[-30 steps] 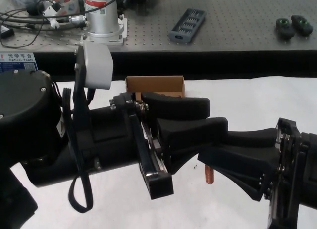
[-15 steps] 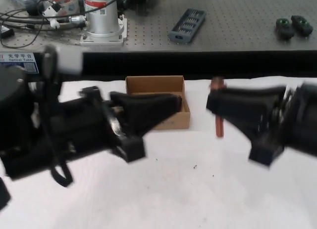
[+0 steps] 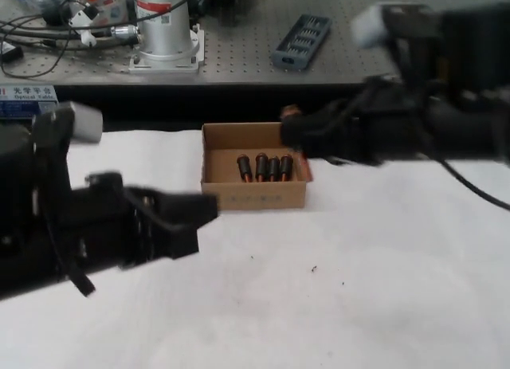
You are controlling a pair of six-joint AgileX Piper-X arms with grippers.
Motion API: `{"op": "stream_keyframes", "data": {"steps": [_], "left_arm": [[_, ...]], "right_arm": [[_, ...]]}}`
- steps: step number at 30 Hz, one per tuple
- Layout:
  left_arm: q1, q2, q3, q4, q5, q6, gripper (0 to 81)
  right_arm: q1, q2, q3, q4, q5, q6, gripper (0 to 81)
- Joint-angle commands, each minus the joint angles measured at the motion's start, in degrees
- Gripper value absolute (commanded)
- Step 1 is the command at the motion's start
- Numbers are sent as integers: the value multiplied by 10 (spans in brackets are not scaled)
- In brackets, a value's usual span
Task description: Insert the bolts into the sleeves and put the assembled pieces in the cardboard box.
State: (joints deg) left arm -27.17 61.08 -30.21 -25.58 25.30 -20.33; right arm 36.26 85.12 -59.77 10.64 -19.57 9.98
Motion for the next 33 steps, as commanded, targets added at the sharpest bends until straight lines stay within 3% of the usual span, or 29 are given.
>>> {"op": "stream_keyframes", "data": {"steps": [1, 7, 11, 15, 18, 25, 33], "left_arm": [[2, -8, -1, 100, -55, 48, 11], [19, -25, -1, 139, -76, 122, 11], [77, -34, -1, 146, -96, 122, 11], [142, -35, -1, 157, -61, 122, 11], [169, -35, -1, 157, -45, 122, 11], [173, -35, -1, 185, -38, 122, 11], [173, -35, -1, 243, -40, 131, 11]], "right_arm": [[-9, 31, -41, 10, -3, -7, 38], [-32, 155, -176, 59, 3, -7, 38], [-41, 230, -269, 111, 25, -31, 38], [-44, 301, -356, 141, 46, -36, 38], [-44, 353, -419, 150, 46, -36, 38], [-38, 455, -537, 173, 51, -31, 38], [-23, 525, -598, 183, 62, -32, 38]]}}
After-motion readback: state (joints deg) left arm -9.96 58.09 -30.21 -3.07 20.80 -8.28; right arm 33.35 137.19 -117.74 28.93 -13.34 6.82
